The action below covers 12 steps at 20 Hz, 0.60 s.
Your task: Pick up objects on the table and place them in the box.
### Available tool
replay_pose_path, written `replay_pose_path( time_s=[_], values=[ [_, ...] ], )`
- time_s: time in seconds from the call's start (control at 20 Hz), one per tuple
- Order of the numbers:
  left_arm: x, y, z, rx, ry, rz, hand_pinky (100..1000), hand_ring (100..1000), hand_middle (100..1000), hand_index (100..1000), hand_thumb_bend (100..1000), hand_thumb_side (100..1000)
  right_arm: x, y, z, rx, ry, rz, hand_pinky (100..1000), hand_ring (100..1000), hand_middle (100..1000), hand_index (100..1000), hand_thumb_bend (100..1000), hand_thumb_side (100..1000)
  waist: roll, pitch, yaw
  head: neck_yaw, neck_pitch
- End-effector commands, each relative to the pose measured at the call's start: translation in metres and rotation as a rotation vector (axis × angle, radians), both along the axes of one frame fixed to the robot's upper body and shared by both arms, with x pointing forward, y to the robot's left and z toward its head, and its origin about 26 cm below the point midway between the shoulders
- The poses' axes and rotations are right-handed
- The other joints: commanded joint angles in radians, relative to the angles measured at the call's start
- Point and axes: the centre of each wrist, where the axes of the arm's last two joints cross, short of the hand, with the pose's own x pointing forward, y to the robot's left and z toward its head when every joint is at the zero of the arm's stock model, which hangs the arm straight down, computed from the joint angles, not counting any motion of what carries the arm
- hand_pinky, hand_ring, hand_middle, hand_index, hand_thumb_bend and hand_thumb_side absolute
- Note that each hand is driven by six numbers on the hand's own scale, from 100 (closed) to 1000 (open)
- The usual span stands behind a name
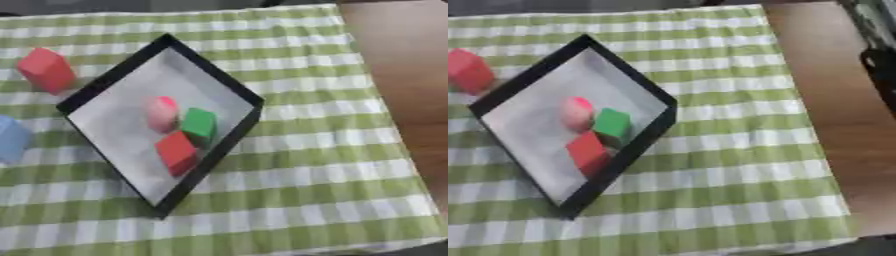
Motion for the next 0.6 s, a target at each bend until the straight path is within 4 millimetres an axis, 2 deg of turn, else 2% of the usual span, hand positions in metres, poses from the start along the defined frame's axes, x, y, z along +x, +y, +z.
replay_pose_path(
  time_s=[0.05,0.3,0.6],
  values=[
    [-0.004,0.024,0.039,0.236,-0.024,0.015,795,886,794,855,255,648,-0.007,-0.015,0.003,0.089,-0.018,-0.034,883,783,692,804,290,210,0.018,-0.023,0.004,-0.002,0.005],
    [-0.003,0.054,0.077,0.626,0.108,-0.039,800,875,802,886,288,566,-0.006,-0.031,-0.014,0.184,0.020,-0.084,879,769,675,794,291,197,0.032,-0.041,0.009,0.007,0.006],
    [0.001,0.088,0.122,1.003,0.364,-0.195,809,869,812,885,338,574,-0.006,-0.035,-0.020,0.200,0.047,-0.112,876,764,669,791,287,204,0.042,-0.053,0.017,-0.011,0.006]
  ],
)
